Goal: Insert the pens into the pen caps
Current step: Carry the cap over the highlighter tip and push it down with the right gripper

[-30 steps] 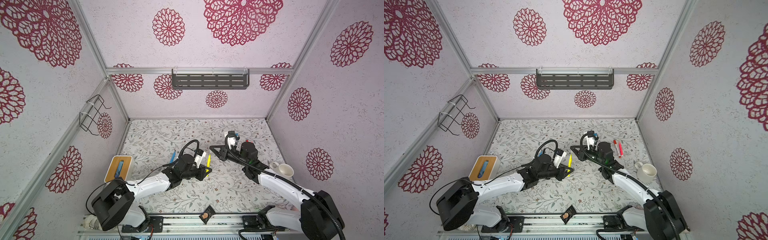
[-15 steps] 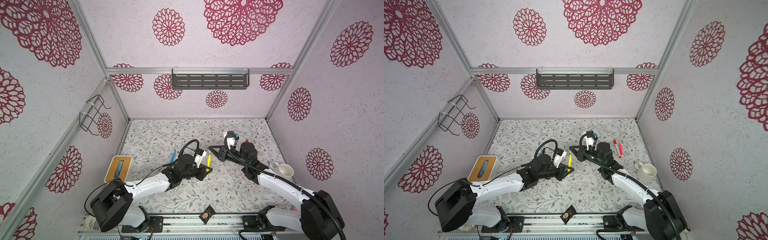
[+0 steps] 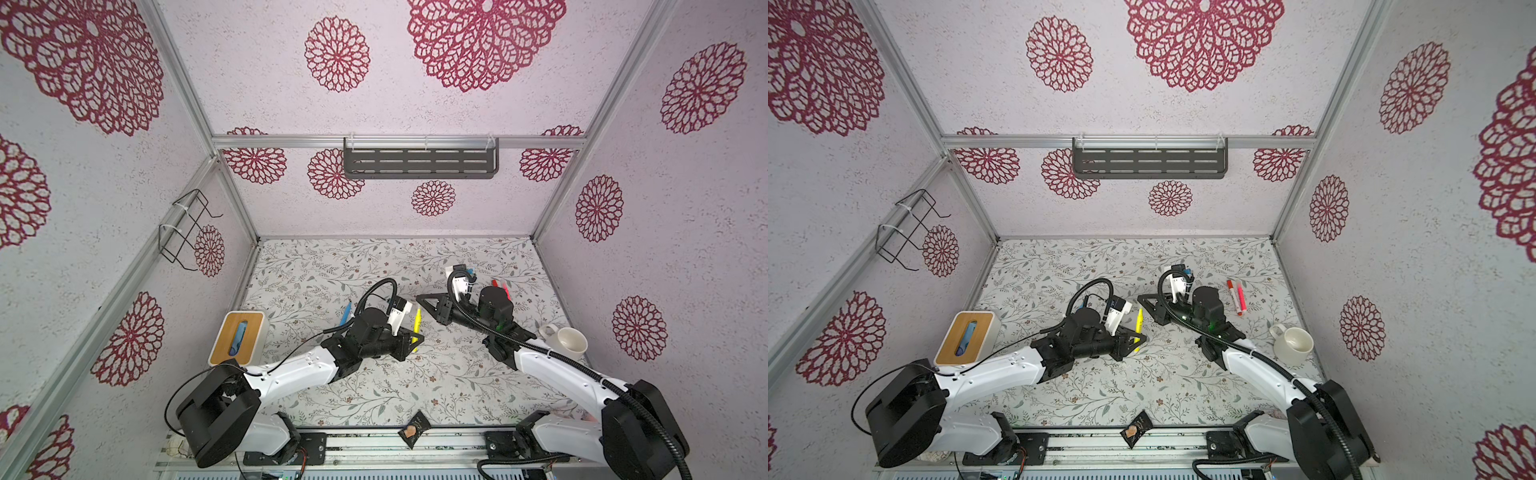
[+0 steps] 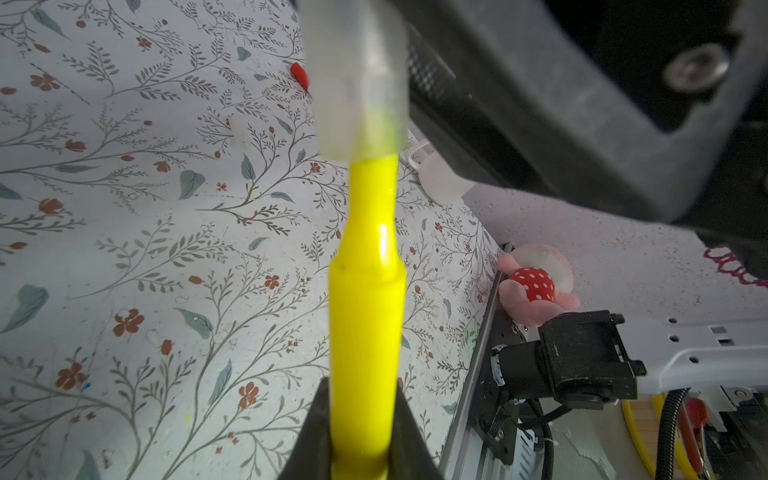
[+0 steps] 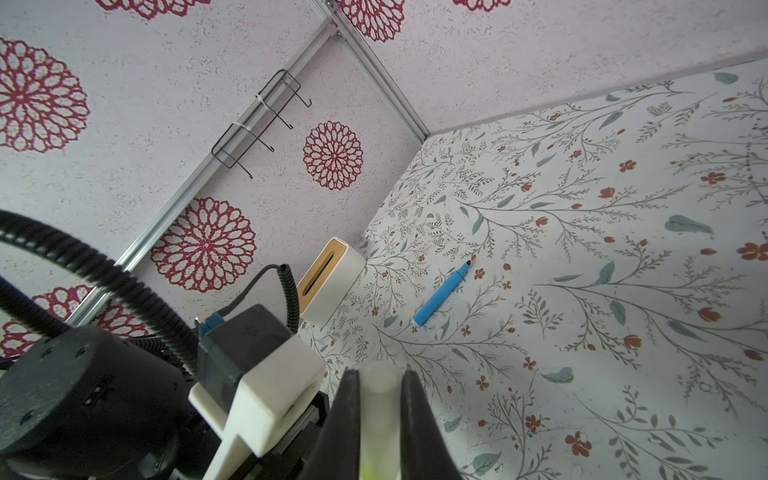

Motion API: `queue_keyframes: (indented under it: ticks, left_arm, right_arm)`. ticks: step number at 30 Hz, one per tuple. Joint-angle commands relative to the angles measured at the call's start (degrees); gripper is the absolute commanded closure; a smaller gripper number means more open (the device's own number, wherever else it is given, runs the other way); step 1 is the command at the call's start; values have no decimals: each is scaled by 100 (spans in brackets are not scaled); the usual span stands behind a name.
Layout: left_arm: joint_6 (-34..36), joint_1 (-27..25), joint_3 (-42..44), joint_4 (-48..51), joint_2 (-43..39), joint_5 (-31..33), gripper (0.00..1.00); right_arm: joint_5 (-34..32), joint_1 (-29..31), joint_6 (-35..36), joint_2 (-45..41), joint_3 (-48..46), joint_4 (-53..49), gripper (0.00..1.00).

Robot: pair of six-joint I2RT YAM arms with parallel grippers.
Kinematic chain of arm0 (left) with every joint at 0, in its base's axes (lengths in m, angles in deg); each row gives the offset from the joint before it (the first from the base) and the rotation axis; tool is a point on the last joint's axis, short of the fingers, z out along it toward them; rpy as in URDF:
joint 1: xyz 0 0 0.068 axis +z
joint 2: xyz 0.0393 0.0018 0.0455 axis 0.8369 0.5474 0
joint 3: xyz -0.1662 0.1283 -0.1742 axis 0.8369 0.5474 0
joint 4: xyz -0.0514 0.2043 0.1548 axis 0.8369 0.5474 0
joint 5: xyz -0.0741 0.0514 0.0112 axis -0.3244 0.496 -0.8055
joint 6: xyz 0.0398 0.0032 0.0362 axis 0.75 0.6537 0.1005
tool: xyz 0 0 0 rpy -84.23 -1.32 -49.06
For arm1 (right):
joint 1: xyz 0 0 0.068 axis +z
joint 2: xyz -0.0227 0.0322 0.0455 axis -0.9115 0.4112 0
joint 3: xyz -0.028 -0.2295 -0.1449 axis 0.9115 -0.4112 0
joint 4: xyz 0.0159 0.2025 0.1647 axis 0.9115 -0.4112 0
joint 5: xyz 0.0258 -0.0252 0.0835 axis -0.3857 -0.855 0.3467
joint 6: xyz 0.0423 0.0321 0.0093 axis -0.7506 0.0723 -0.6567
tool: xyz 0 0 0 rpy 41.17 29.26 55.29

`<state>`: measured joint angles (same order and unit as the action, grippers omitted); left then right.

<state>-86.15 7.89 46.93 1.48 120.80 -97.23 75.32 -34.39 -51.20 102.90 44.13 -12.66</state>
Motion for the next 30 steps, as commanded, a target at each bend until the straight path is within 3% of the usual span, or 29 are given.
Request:
queue_keyframes:
  ticks: [1, 18, 30]
  left_arm:
    - [106, -64, -132, -46, -154, 65, 100]
    - [107, -64, -62, -172, -267, 152, 100]
    - [51, -64, 66, -810, -776, -760, 100]
  right_arm:
    - [-58, 42, 26, -72, -14, 219, 88]
    - [-227, 457, -17, -448, -508, 548, 88]
    - [558, 549, -127, -619, -744, 1514, 84]
